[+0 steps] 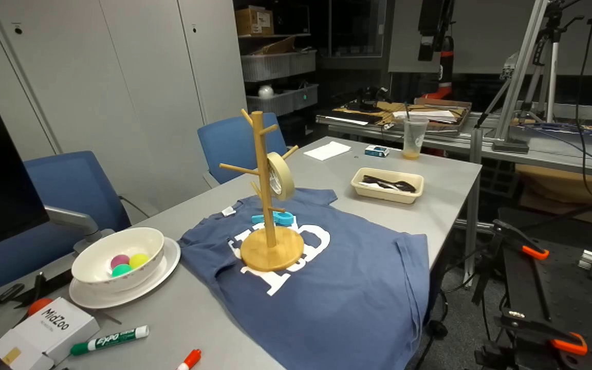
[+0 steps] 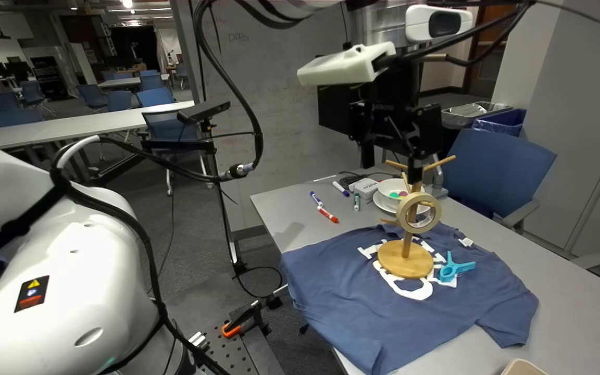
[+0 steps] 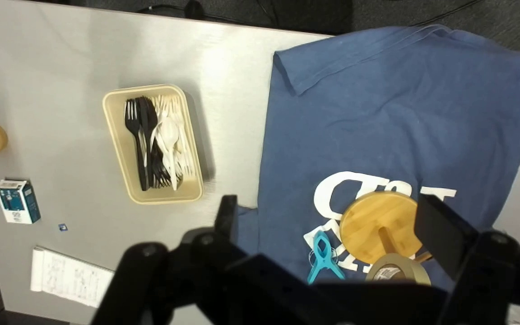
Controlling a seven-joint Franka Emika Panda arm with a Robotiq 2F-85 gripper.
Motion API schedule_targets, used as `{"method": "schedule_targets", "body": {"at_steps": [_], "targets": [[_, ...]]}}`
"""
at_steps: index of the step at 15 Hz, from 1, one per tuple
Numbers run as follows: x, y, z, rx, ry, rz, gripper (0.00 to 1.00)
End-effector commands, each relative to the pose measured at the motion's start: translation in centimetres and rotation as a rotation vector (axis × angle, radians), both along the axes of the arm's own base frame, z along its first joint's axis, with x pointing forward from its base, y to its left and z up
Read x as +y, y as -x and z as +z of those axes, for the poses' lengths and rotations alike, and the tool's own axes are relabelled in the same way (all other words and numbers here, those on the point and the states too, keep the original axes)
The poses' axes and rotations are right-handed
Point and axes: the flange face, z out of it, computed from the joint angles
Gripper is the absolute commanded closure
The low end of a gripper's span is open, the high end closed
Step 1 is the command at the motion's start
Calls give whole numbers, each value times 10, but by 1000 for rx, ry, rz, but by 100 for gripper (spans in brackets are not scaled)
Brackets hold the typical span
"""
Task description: Hang the blue peg on the opposite side of the wooden rack
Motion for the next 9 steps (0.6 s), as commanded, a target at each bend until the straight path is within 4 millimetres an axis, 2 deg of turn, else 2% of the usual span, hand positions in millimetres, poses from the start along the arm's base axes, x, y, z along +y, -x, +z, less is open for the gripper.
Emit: {"method": "schedule_targets", "body": {"at_steps": [1,9], "targets": [[0,0,1,1,0,0,0],[2,-1,-1,-23,-27,-42,0]]}}
